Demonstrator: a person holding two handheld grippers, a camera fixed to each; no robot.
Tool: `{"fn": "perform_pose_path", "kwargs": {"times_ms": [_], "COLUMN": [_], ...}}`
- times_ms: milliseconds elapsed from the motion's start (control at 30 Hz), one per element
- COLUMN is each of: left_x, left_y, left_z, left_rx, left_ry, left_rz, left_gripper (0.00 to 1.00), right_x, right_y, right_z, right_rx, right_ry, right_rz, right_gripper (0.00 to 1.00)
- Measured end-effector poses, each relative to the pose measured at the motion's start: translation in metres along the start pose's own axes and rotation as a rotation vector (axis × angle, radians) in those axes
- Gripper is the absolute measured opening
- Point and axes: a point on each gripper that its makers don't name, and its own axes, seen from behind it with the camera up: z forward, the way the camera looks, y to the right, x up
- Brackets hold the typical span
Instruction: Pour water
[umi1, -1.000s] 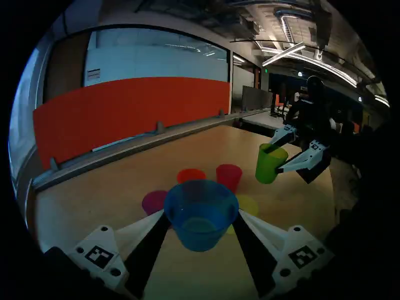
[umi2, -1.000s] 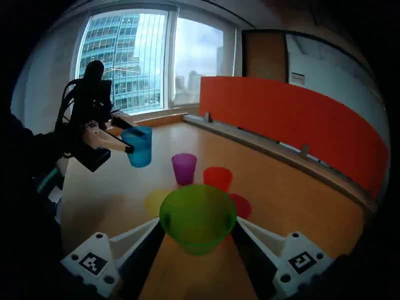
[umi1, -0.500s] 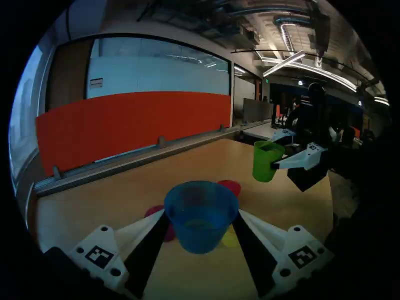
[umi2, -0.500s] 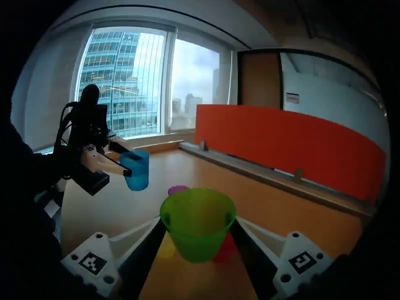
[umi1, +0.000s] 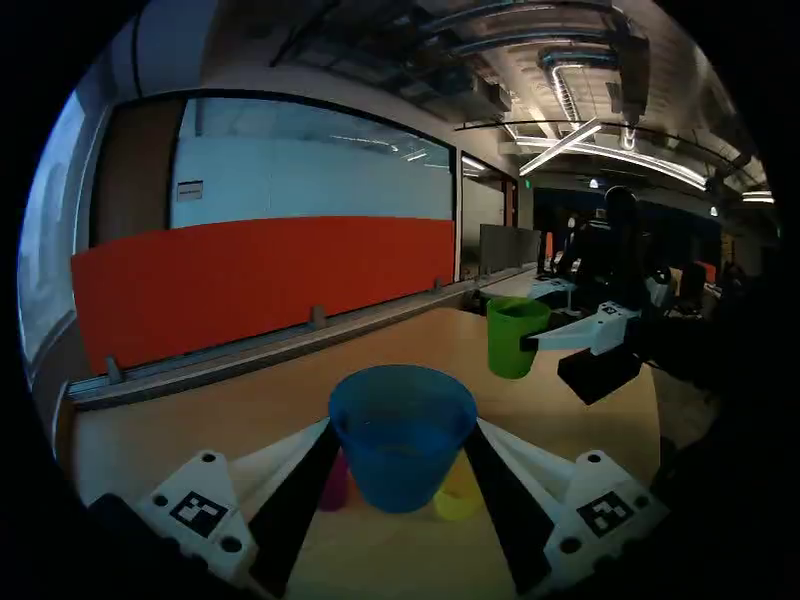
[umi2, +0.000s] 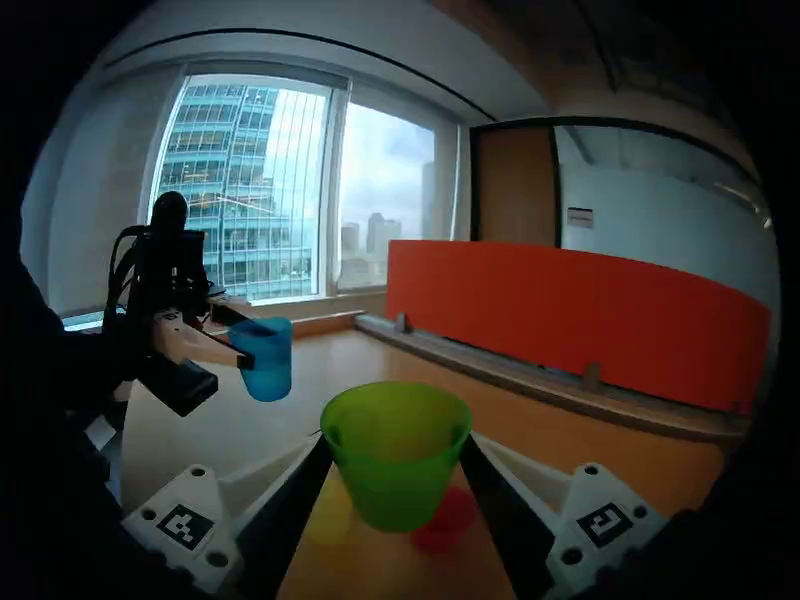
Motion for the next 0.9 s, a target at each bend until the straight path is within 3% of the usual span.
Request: {"fn": "perform_pose_path", "kwargs": {"times_ms": [467, 900], "left_x": [0.041, 0.059], "left_y": [0.005, 0.006], "left_z": [-0.008, -0.01], "left_rx": [0.014, 0.019], "left_ry": [0.118, 0.15], "left_rz": [0.014, 0.042], "left_gripper": [0.85, 0.85], "right_x": [0.015, 0.018], "right_y": [-0.002, -0.009], "right_z": [0.008, 0.009], "right_rx": [0.007, 0.024], "right_ry": [0.036, 0.039], "right_rz": [-0.003, -0.011], "right_gripper": [0.9, 0.9]}}
